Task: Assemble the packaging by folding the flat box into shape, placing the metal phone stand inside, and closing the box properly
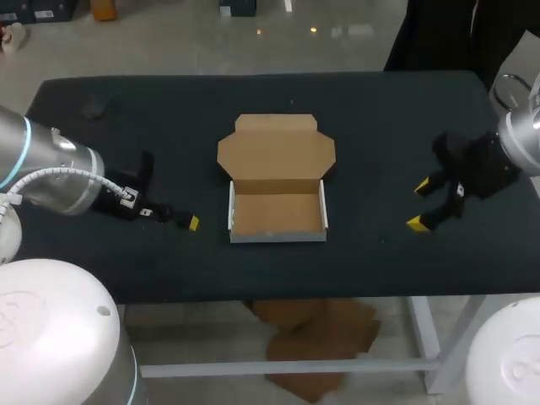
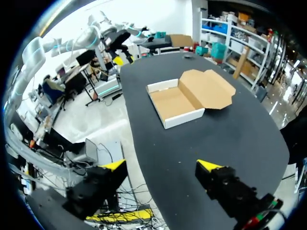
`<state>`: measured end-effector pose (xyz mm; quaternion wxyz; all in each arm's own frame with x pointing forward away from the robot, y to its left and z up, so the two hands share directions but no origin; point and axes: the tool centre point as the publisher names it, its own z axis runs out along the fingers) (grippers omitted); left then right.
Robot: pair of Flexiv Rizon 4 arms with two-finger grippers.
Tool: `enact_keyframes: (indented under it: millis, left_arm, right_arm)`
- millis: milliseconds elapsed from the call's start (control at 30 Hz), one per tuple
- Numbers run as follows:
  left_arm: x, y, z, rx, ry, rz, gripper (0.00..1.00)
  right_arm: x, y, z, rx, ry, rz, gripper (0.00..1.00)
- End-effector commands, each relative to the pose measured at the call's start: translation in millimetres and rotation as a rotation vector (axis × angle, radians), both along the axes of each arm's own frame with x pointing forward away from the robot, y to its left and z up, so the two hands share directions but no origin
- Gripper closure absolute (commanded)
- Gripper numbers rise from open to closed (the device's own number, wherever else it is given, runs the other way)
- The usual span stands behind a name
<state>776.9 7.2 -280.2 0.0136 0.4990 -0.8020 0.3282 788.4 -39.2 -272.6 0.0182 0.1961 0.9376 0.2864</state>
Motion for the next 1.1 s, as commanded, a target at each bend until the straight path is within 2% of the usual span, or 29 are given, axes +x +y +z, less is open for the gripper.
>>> enact_keyframes:
  millis: [33, 167, 300, 500, 700, 900, 1100]
  left_arm:
    - [-18.0, 11.9, 17.7, 0.014, -0.016, 0.051, 0.00]
    - [-22.5, 16.8, 25.4, 0.022, 0.005, 0.094, 0.00]
    - [-23.8, 20.6, 31.5, 0.033, 0.040, 0.165, 0.00]
    - [-27.1, 27.1, 46.1, 0.035, 0.090, 0.250, 0.00]
    - [-31.1, 30.0, 58.9, 0.060, 0.139, 0.313, 0.00]
    - [-36.9, 32.2, 70.7, 0.075, 0.141, 0.365, 0.00]
    - [-39.1, 35.8, 78.9, 0.086, 0.156, 0.387, 0.00]
  right_arm:
    - [-12.1, -8.8, 11.9, -0.045, 0.010, -0.066, 0.00]
    - [-15.1, -19.4, 17.4, -0.089, 0.059, -0.166, 0.00]
    - [-18.6, -31.1, 24.8, -0.088, 0.097, -0.264, 0.00]
    - [-21.5, -46.0, 34.9, -0.099, 0.149, -0.362, 0.00]
    - [-25.7, -56.8, 43.7, -0.165, 0.197, -0.448, 0.00]
    - [-32.6, -69.3, 55.1, -0.193, 0.199, -0.570, 0.00]
    - [-36.3, -77.4, 62.6, -0.191, 0.199, -0.628, 0.00]
